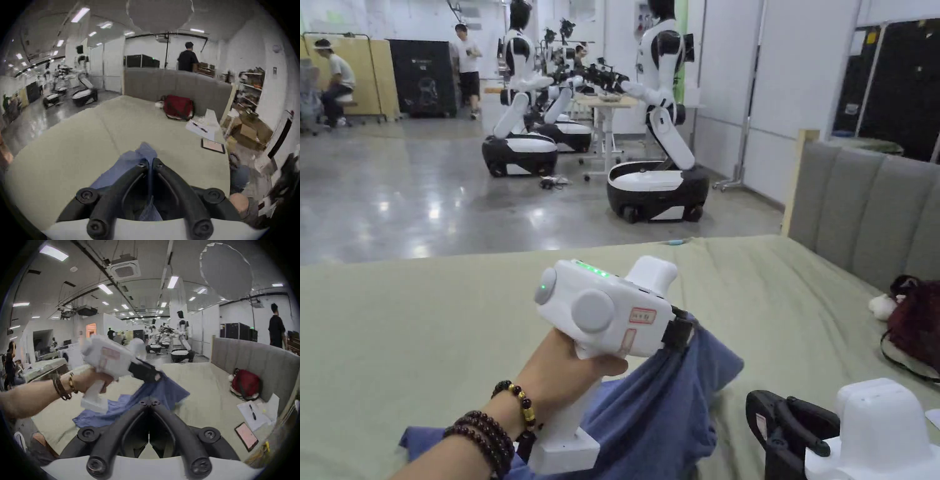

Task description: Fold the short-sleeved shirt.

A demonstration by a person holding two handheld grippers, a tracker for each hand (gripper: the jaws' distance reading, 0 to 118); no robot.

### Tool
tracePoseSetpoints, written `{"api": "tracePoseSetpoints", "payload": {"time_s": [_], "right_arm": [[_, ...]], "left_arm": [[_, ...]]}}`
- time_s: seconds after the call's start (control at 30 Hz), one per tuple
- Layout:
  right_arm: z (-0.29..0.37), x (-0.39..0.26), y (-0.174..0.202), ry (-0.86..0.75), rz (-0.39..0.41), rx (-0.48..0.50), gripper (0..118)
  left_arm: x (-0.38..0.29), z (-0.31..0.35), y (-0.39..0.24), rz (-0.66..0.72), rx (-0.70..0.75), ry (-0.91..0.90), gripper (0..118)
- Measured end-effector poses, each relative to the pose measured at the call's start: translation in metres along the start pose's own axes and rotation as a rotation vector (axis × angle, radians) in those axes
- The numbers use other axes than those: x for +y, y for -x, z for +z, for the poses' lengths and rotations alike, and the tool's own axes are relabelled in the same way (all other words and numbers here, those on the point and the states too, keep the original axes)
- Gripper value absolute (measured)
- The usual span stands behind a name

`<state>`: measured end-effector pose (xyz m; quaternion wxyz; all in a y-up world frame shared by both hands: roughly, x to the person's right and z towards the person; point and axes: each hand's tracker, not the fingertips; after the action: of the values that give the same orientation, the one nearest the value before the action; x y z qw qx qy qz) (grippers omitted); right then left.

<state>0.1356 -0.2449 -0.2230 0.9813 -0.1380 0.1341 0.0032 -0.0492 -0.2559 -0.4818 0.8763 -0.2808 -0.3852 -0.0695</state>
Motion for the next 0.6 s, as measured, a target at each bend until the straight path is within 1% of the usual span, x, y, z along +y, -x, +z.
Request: {"api": "tracePoseSetpoints", "payload": {"time_s": [0.13,0.2,0.27,0.3,0.33,0.37,0.4,0.43,0.47,0.5,0.6], "right_arm": [[-0.002,-0.001,-0.020,-0.002,-0.034,-0.033,2],[-0.003,-0.001,-0.024,0.003,-0.039,-0.043,2],[-0.004,-0.001,-0.025,0.002,-0.043,-0.052,2],[-0.004,0.000,-0.026,0.002,-0.045,-0.050,2],[-0.004,0.000,-0.026,0.001,-0.047,-0.047,2],[-0.004,0.000,-0.024,-0.001,-0.046,-0.045,2],[-0.004,0.000,-0.023,-0.001,-0.044,-0.044,2],[-0.004,0.001,-0.020,-0.001,-0.040,-0.043,2],[-0.003,0.001,-0.018,0.000,-0.035,-0.039,2],[-0.001,0.001,-0.014,0.000,-0.029,-0.034,2],[-0.001,0.002,0.000,0.003,-0.020,-0.007,2]], "left_arm": [[-0.034,-0.071,-0.018,-0.011,0.021,0.139,0],[-0.050,-0.090,-0.020,-0.001,0.023,0.197,0],[-0.061,-0.097,-0.019,-0.024,0.030,0.197,1],[-0.065,-0.094,-0.020,-0.019,0.030,0.207,6],[-0.066,-0.088,-0.015,0.004,0.017,0.197,15],[-0.065,-0.080,-0.012,0.035,0.001,0.175,56],[-0.063,-0.067,-0.008,0.052,0.004,0.129,101],[-0.062,-0.049,-0.012,0.053,0.030,0.067,118],[-0.061,-0.028,-0.008,0.058,0.067,0.001,115],[-0.064,0.000,-0.006,0.081,0.093,-0.135,116],[-0.082,0.084,-0.017,0.163,0.129,-0.194,118]]}}
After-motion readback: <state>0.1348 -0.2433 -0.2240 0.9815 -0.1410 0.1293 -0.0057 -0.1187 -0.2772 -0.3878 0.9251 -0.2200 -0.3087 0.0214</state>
